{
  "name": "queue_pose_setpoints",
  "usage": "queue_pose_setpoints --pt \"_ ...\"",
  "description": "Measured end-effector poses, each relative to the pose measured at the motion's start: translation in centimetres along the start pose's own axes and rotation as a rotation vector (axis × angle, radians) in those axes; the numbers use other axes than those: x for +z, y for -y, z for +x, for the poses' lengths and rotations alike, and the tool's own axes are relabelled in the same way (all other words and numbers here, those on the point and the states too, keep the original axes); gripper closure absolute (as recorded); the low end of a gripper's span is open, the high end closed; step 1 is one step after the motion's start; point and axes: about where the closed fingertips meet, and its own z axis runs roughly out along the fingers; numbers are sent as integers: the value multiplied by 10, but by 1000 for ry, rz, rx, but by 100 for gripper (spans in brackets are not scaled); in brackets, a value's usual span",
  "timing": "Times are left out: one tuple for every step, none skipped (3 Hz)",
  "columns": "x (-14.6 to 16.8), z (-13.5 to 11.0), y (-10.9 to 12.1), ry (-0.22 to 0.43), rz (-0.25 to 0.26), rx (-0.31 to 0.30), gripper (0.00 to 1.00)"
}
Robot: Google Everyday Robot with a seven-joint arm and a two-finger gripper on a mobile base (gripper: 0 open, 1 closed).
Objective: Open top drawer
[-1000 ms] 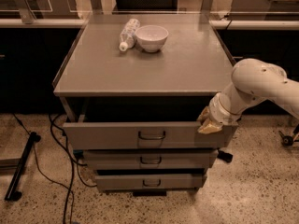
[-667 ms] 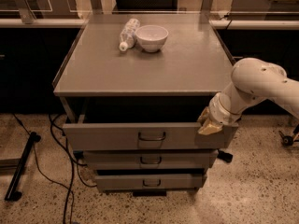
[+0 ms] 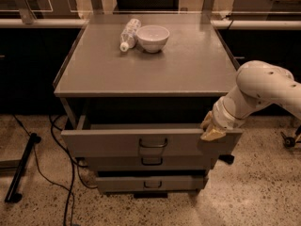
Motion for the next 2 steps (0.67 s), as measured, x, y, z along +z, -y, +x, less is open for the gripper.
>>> queue_pose_setpoints --pt "-2 -1 -10 1 -10 0 100" --pt "-2 -1 -10 1 -10 0 84"
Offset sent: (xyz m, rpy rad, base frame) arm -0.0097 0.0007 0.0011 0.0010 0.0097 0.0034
